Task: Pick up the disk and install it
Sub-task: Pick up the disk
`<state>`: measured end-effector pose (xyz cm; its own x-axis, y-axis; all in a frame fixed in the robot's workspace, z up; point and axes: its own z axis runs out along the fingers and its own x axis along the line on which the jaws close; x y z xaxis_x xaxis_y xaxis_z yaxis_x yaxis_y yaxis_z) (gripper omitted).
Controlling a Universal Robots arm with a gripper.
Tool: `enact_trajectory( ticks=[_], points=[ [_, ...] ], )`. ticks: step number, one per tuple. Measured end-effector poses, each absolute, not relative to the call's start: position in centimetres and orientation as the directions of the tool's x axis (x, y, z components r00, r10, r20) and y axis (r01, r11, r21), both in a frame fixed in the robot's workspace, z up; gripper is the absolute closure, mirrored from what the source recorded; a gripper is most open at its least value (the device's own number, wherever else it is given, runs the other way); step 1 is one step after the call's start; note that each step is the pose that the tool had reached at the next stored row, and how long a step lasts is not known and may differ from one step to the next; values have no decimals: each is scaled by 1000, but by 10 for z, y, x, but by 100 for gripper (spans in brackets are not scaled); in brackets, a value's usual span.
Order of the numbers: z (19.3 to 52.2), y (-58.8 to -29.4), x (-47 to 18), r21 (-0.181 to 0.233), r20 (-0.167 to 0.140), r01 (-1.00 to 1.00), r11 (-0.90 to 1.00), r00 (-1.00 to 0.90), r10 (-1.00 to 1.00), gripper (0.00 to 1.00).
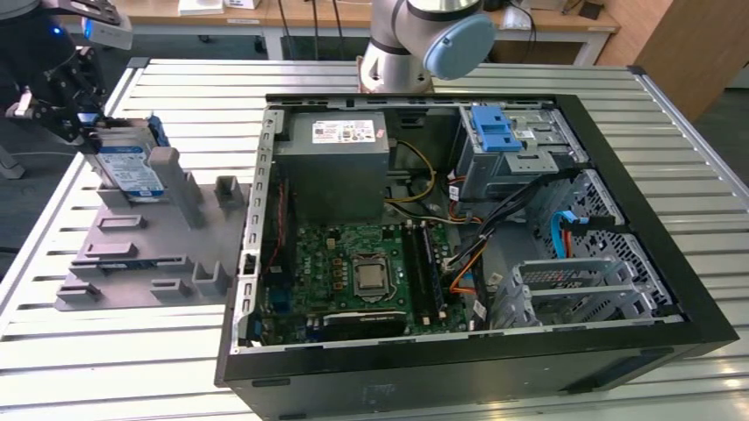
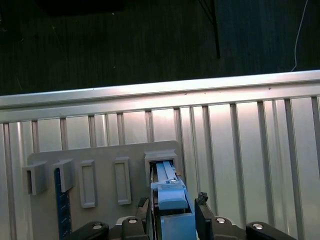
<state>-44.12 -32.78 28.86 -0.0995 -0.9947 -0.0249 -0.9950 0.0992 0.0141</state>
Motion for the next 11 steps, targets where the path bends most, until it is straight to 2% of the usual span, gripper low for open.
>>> enact_trajectory(
  ticks=[4,5,11],
  points=[
    [289,-328,-441,14,-24,-995,99,-100,-995,53],
    [288,-328,-441,14,-24,-995,99,-100,-995,60],
    [288,-328,-441,14,-24,-995,99,-100,-995,63]
  ],
)
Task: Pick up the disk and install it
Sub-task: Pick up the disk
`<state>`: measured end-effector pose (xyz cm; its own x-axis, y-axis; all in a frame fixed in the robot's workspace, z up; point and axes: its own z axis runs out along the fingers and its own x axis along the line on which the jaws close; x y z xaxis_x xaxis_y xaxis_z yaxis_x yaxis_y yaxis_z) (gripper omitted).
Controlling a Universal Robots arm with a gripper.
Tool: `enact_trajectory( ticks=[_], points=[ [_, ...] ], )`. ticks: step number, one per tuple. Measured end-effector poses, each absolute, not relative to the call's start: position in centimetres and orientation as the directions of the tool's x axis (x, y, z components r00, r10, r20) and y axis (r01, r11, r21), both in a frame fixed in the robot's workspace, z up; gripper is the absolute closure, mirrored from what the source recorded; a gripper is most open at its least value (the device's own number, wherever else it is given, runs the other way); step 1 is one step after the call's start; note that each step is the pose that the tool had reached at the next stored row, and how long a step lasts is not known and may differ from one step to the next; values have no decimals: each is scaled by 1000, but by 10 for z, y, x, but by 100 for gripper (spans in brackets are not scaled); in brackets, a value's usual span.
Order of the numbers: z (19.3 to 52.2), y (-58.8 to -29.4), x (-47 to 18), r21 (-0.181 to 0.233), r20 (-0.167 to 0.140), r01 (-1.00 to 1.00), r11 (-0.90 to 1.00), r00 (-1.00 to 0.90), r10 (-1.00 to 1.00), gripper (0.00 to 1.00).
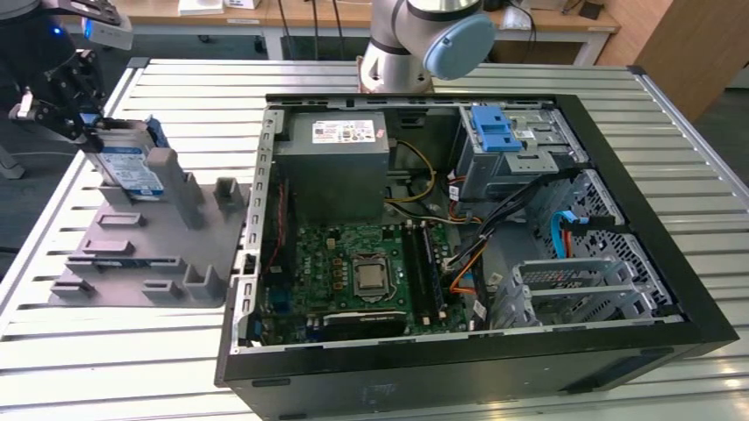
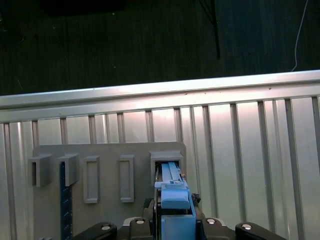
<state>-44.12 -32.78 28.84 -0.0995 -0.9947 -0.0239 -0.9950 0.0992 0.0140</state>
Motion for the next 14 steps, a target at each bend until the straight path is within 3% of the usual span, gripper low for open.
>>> enact_trajectory(
  ticks=[14],
  points=[
    [288,-328,-441,14,-24,-999,46,-47,-999,63]
  ],
)
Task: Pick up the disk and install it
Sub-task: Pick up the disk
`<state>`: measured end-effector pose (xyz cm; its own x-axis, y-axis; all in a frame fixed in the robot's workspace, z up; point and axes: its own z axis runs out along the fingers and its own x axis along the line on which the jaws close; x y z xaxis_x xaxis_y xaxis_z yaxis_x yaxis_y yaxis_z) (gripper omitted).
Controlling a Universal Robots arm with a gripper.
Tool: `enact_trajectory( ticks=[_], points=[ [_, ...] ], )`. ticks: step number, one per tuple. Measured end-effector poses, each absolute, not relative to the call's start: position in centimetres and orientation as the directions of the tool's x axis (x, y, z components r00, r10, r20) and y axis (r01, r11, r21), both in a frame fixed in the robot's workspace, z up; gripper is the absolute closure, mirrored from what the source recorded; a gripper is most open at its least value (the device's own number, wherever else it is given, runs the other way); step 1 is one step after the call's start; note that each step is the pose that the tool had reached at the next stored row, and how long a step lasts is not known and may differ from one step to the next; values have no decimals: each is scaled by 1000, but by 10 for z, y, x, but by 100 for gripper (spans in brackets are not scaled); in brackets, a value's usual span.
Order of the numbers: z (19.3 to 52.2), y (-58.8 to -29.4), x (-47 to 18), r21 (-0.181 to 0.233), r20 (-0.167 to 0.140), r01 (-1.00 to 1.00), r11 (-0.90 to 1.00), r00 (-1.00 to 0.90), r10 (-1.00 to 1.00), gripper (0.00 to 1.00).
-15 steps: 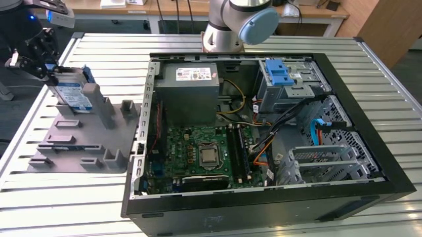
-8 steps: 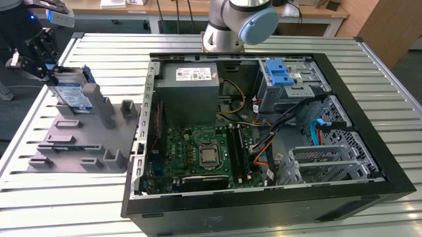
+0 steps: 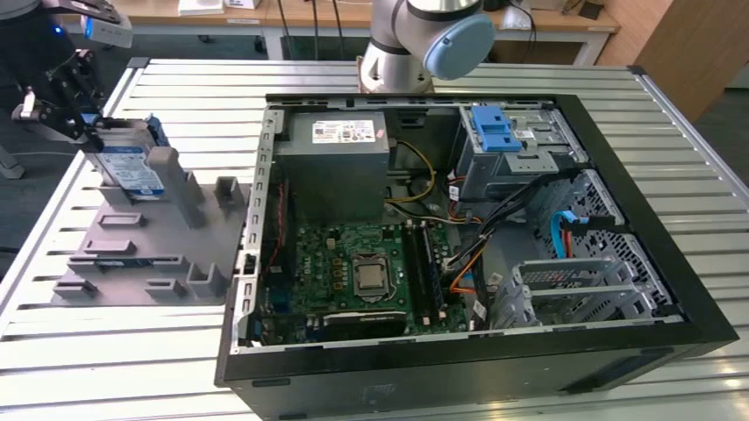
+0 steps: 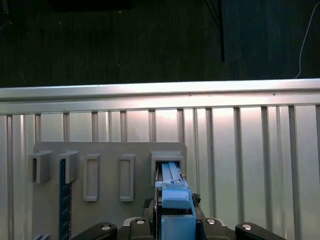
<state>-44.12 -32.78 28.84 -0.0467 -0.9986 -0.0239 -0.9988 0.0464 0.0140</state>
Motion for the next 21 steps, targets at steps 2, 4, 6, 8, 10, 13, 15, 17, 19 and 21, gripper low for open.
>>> enact_trajectory(
  ticks=[2,4,6,8,10,13,15,17,19,21],
  points=[
    [288,-328,-441,14,-24,-999,42,-42,-999,63],
    [288,-328,-441,14,-24,-999,37,-38,-999,63],
    [288,-328,-441,14,-24,-999,35,-35,-999,63],
    [288,-328,-441,14,-24,-999,34,-34,-999,63],
    [288,-329,-441,14,-23,-999,30,-30,-999,63],
    [288,-330,-441,14,-23,-1000,25,-26,-999,63],
    [288,-330,-441,14,-23,-1000,25,-25,-999,63],
    [288,-330,-441,14,-23,-1000,25,-25,-999,63],
    [288,-330,-441,14,-23,-1000,25,-25,-999,63],
    [288,-330,-441,14,-23,-1000,25,-25,-999,63]
  ],
)
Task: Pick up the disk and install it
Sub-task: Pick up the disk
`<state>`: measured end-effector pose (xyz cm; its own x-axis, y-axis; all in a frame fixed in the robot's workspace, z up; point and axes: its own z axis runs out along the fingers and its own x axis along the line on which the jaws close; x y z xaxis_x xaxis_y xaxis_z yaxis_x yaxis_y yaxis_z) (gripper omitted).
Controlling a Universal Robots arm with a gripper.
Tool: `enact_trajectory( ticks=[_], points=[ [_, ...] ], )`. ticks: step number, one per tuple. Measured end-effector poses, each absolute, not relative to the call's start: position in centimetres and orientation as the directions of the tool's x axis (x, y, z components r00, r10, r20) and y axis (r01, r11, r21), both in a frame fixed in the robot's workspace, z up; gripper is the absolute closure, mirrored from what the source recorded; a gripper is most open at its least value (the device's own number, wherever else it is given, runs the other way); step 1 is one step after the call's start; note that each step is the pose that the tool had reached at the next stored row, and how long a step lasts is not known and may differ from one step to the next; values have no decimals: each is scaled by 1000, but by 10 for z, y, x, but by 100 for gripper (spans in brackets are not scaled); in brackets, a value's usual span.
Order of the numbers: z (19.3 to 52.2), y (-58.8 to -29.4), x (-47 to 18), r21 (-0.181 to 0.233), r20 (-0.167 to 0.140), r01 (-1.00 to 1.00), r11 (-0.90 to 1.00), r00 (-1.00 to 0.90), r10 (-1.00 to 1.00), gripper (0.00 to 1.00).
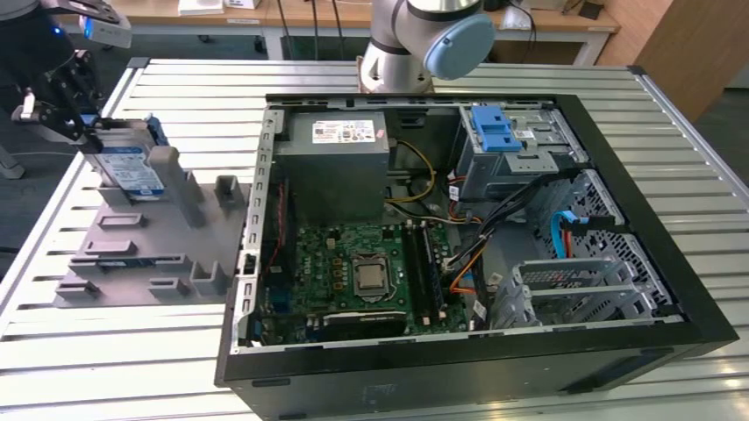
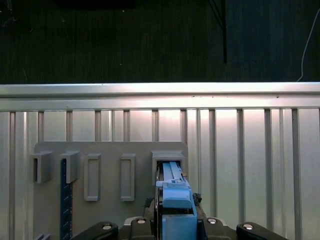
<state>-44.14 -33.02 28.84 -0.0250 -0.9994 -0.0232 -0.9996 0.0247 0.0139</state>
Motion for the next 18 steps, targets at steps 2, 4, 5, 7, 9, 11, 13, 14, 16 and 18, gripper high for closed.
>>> enact_trajectory(
  ticks=[2,4,5,7,9,11,13,14,16,18],
  points=[
    [288,-330,-441,14,-23,-1000,25,-25,-999,62],
    [288,-330,-441,14,-23,-1000,25,-25,-999,56],
    [288,-330,-441,14,-23,-1000,25,-25,-999,56],
    [288,-330,-441,14,-23,-1000,25,-25,-999,56],
    [288,-330,-441,14,-23,-1000,25,-25,-999,56],
    [288,-330,-441,14,-23,-1000,25,-25,-999,64],
    [288,-330,-441,14,-23,-1000,25,-25,-999,64],
    [289,-330,-441,14,-23,-1000,25,-25,-999,64],
    [290,-330,-441,14,-23,-1000,25,-25,-999,64],
    [291,-330,-441,14,-23,-1000,25,-25,-999,64]
  ],
)
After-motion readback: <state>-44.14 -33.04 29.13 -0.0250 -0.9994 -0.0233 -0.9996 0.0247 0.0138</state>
